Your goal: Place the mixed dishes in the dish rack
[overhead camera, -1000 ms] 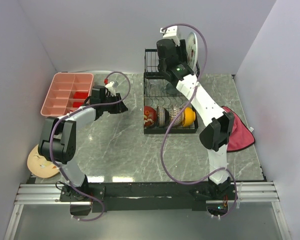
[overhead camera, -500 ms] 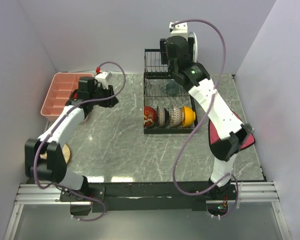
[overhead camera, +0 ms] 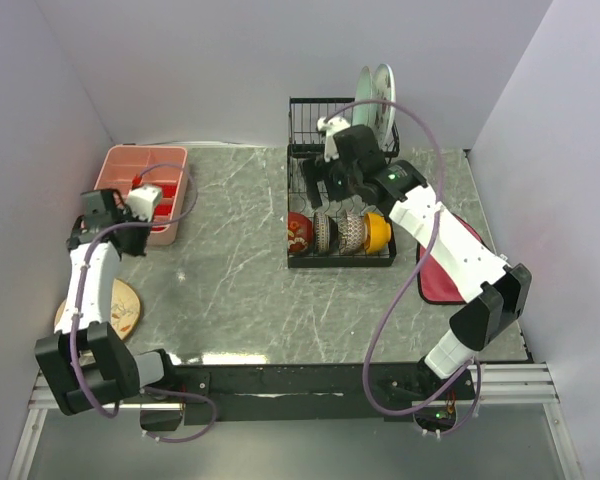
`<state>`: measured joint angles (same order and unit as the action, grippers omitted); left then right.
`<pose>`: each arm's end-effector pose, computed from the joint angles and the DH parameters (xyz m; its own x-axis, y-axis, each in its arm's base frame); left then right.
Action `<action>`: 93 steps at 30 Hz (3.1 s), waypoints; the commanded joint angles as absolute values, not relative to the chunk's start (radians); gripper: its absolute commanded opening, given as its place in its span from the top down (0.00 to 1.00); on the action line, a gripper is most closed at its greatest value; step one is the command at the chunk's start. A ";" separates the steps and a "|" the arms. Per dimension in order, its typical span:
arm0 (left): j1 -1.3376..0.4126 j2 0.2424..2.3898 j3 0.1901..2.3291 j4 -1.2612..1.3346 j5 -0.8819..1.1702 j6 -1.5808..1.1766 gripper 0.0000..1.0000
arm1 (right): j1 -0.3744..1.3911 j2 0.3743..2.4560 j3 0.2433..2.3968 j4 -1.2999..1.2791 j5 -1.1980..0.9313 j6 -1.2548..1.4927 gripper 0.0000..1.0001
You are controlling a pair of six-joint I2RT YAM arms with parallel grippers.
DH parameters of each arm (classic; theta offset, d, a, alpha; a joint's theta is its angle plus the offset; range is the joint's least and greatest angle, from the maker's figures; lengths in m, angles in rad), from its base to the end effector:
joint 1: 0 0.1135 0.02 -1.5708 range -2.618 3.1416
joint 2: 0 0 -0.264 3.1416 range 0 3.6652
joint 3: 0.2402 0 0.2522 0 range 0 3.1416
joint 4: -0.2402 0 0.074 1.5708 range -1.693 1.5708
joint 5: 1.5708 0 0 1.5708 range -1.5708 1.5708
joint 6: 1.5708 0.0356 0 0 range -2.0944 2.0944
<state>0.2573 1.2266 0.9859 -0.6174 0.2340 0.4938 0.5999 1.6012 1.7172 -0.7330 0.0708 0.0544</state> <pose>0.2479 0.0567 0.2797 -0.6921 0.2946 -0.6589 0.2580 0.9536 0.1554 0.2934 0.1976 0.4020 -0.5049 -0.2796 -0.8166 -0.4888 0.8724 0.0035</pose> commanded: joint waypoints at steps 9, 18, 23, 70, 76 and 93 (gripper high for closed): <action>0.569 1.376 0.882 -0.787 0.212 0.914 0.99 | 0.600 1.568 1.723 -0.761 -0.173 0.012 0.02; 0.589 1.391 0.710 -0.730 0.164 1.083 0.99 | 0.600 1.586 1.738 -0.762 -0.192 0.029 0.01; 0.527 1.378 0.618 -0.695 0.134 1.173 0.99 | 0.600 1.579 1.721 -0.759 -0.187 0.025 0.00; -0.426 1.273 1.054 -0.790 0.491 0.813 0.47 | 0.586 1.391 1.441 -0.735 -0.140 -0.072 0.00; -0.142 1.431 1.135 -0.798 0.544 0.661 0.40 | 0.584 1.371 1.411 -0.715 -0.153 -0.066 0.00; 0.032 1.670 1.101 -0.729 0.716 0.600 0.40 | 0.581 1.401 1.437 -0.709 -0.123 -0.109 0.00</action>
<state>0.0246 1.6314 1.0996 -0.7048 0.6312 0.5797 0.5884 1.4147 1.4063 -0.7429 -0.1390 -0.0914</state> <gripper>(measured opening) 0.600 0.999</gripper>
